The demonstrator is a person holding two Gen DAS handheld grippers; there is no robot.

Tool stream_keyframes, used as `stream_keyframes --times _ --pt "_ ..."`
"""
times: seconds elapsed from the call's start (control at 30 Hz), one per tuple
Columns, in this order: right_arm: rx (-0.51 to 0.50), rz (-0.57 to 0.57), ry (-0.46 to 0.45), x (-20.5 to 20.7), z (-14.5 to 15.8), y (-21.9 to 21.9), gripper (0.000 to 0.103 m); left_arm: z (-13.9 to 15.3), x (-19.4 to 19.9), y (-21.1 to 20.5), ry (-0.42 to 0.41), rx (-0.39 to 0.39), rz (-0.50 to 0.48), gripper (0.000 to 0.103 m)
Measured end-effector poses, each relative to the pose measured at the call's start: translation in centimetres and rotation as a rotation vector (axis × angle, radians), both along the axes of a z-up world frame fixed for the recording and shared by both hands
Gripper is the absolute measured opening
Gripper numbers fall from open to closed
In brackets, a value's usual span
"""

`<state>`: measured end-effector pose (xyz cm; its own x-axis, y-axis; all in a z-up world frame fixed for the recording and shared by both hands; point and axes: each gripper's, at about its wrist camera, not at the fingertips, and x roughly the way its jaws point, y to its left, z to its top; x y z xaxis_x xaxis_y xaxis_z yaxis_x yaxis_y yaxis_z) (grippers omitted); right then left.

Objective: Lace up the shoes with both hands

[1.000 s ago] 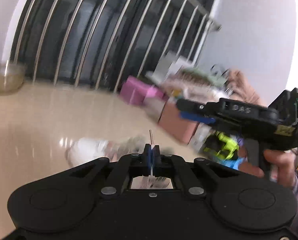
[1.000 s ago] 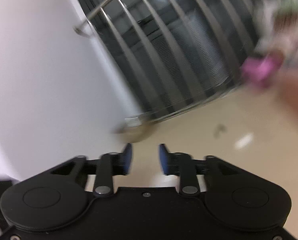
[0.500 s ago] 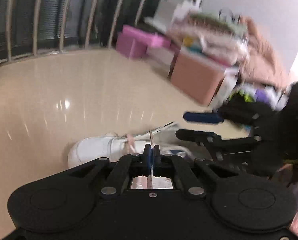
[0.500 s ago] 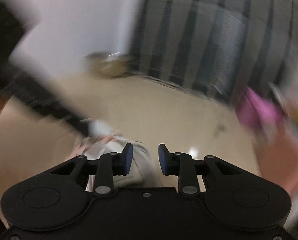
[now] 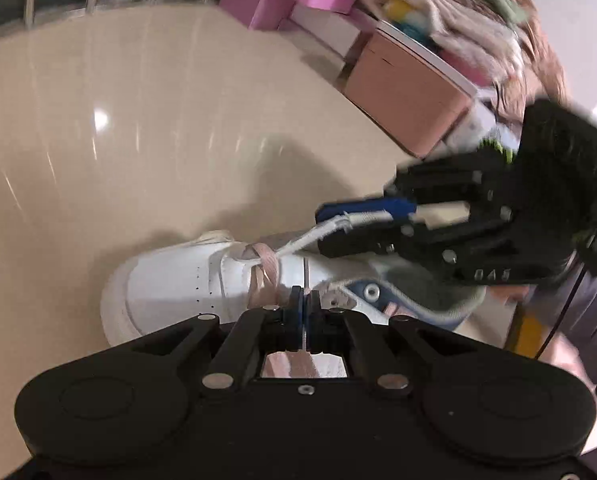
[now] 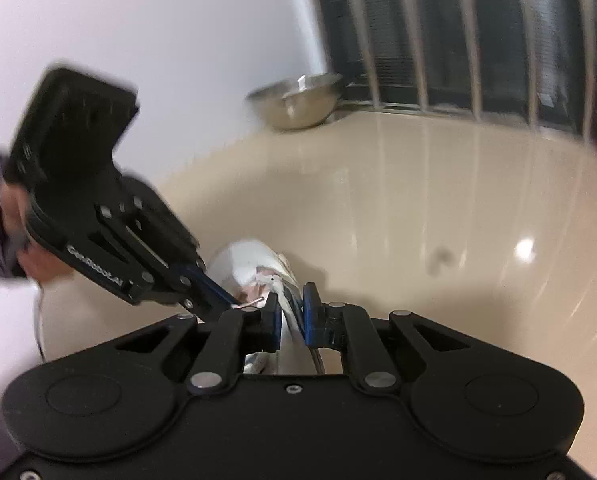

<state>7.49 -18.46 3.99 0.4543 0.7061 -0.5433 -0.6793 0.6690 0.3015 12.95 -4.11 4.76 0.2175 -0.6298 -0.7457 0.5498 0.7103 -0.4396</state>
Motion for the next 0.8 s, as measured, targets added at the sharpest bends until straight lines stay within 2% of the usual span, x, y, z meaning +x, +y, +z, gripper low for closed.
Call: stream_keyframes --times 0.07,0.2,0.5,0.63,0.8 --pt "0.078 -0.033 0.052 0.3 -0.9 -0.8 0.011 -0.5 0.6 0.2 0.027 -0.024 0.02 0.002" --pt "0.119 -0.073 0.092 0.8 -1.5 -1.4 0.012 -0.5 -0.2 0.4 -0.017 -0.042 0.032 0.002" --pt "0.27 -0.158 0.226 2.1 -3.1 -2.9 0.013 -2.2 -0.2 2.6 0.071 -0.174 0.194 0.003" --pt "0.288 -0.171 0.219 1.7 -3.3 -3.1 0.013 -2.3 0.3 2.8 0.095 -0.196 0.219 0.004" --pt "0.279 -0.17 0.196 0.7 -3.0 -3.2 0.013 -2.2 0.4 2.4 0.073 -0.19 0.213 0.004"
